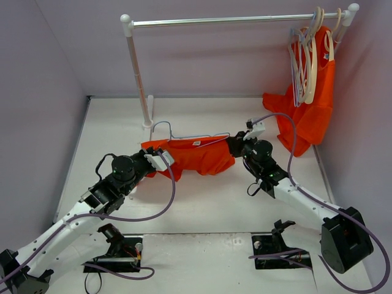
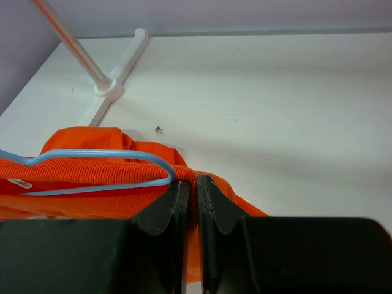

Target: Place the t-shirt on the hanger

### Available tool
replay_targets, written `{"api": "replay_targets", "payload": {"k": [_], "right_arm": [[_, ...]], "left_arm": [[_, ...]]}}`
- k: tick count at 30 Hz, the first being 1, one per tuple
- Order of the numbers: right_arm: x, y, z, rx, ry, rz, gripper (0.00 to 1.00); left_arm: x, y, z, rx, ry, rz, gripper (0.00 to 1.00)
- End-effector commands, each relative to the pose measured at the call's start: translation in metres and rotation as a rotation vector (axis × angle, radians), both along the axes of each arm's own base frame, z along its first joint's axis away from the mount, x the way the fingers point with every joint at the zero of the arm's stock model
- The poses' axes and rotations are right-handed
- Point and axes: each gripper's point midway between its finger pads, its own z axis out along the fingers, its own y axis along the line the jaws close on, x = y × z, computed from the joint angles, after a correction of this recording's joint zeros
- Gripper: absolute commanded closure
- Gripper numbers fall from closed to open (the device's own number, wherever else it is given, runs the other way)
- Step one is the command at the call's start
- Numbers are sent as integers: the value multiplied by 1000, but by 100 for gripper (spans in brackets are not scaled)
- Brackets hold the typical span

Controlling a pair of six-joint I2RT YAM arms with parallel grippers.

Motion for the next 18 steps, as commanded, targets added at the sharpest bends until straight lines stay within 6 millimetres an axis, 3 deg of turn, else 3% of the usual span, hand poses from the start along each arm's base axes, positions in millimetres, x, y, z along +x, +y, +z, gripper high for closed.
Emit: {"api": "replay_targets", "payload": {"k": [1,9,18], "right_arm": [[15,-30,28,-38,-81,-89,100],[19,-58,33,-64,-85,-93,100],[21,-53,62,-118,-115,-29,100]], "left_arm": [[7,16,45,-54,-155,79,100],[6,19,37,-4,-158,74,100],[12,18,24,85,-116,75,100]]}}
